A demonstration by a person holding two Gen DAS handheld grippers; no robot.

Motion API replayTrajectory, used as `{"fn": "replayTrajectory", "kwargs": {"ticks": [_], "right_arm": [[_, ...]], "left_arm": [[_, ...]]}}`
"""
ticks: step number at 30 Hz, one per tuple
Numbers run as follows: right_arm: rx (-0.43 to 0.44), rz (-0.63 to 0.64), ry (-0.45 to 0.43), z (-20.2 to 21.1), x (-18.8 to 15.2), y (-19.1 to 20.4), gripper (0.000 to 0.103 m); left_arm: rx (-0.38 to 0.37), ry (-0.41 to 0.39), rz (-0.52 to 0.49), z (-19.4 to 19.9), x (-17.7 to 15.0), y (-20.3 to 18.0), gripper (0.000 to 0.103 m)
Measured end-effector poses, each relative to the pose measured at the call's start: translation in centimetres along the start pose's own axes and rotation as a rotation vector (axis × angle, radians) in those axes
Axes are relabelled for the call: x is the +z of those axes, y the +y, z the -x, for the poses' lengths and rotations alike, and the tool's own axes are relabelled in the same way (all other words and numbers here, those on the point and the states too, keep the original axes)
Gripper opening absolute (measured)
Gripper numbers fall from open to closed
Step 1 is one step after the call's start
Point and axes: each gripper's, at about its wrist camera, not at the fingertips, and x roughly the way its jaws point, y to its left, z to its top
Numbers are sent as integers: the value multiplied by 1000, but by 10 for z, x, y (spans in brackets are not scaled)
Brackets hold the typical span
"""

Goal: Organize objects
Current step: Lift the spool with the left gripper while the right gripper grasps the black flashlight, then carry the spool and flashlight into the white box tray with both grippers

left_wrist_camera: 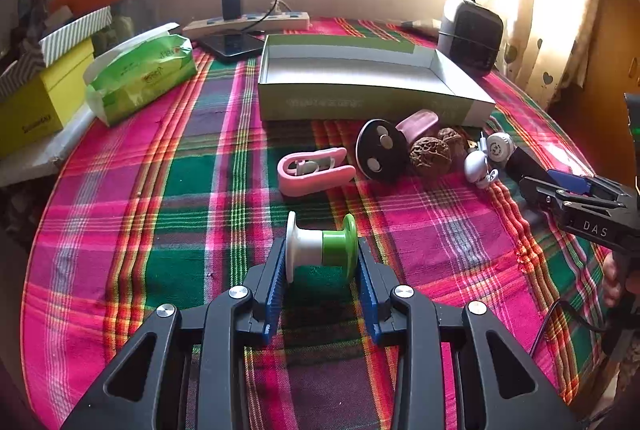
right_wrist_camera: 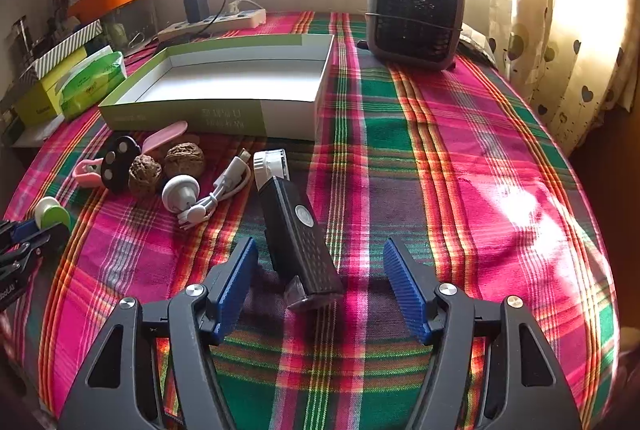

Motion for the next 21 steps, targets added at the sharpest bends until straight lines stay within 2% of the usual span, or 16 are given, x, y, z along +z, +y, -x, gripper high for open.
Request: {"fn": "replayTrajectory", "kwargs": {"ticks": [5,11,16,21], "right_arm": [[7,7,7,-2,2,2,51],[15,10,5,-3,4,5,33],[24,-8,6,-3,5,5,30],[67,-20,11,0,4,8,30]], "left_arm": [[-26,7,-1,-7,8,-4,31],[-48,20,-12,-14,17,-10,31],[-62,25,-19,-17,22,-13,31],[-73,25,-30,-19,27,-18,31]]}}
